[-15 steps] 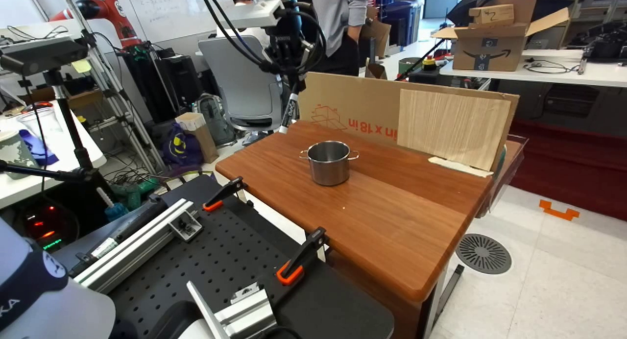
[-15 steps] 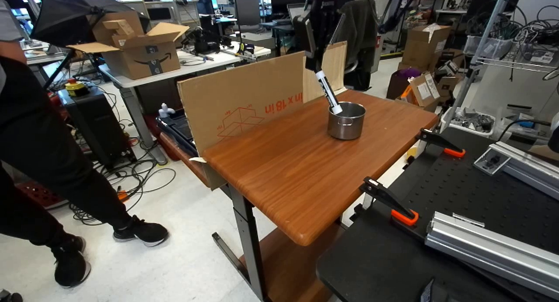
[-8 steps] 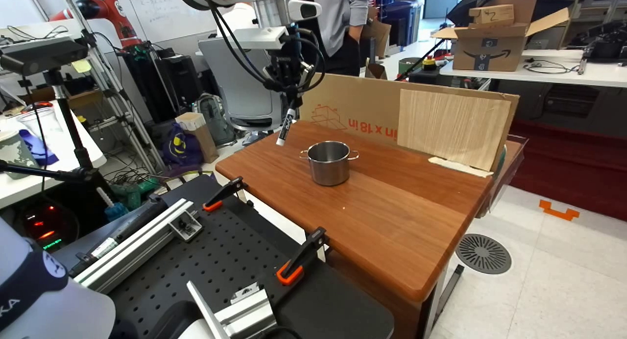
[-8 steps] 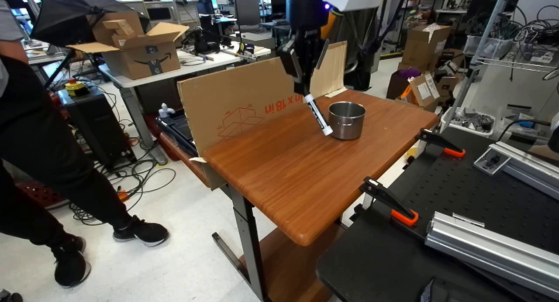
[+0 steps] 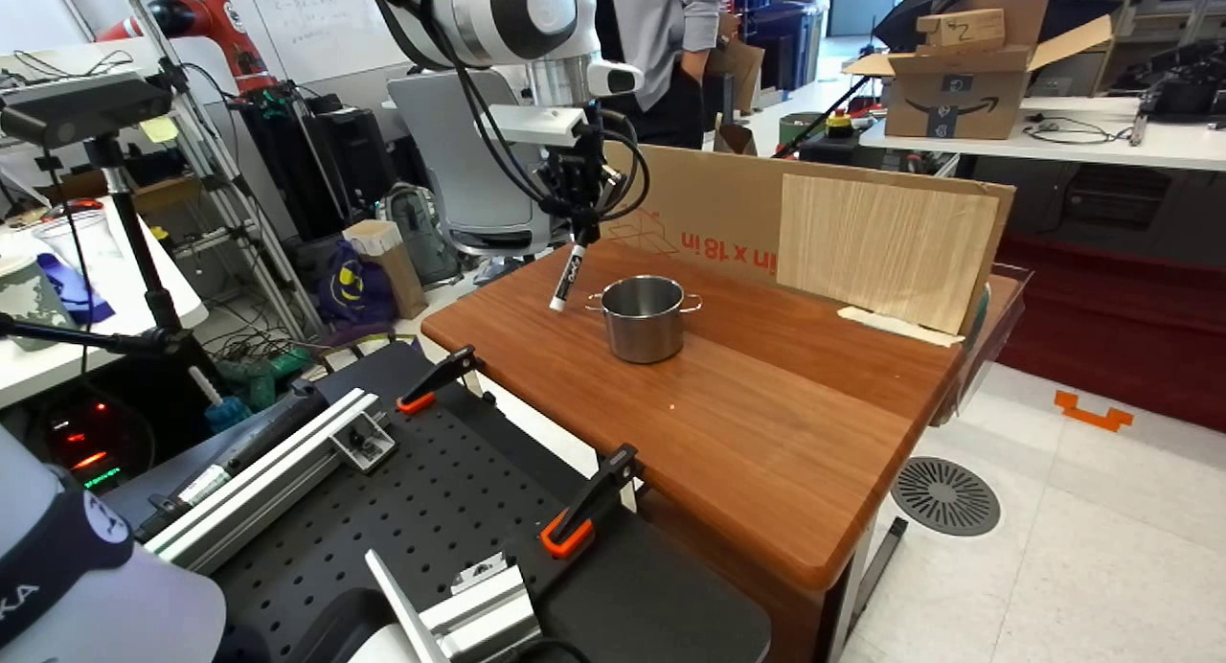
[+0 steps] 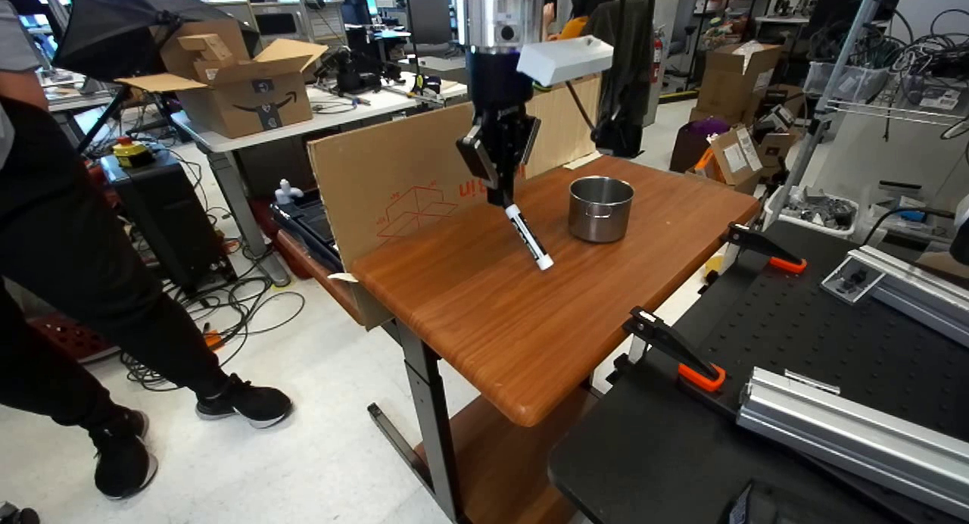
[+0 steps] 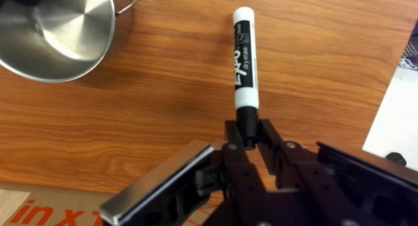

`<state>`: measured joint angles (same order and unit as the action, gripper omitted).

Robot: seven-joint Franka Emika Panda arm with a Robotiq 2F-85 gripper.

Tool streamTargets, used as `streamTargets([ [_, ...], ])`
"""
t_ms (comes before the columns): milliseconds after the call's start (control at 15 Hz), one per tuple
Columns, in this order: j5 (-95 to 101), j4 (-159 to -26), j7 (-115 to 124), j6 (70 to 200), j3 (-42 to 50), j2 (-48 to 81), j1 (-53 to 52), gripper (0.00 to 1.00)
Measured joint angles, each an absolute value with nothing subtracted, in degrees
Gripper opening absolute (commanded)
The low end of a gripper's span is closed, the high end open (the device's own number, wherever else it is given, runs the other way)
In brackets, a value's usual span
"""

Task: Remove the marker from the pot and put it on the table

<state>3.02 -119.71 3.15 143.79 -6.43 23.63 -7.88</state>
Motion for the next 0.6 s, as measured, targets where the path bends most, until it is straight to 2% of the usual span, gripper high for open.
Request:
streamTargets([
  [600,3.23,-113.52,3.93,143.03,-5.50,31.63,-8.75,0.05],
])
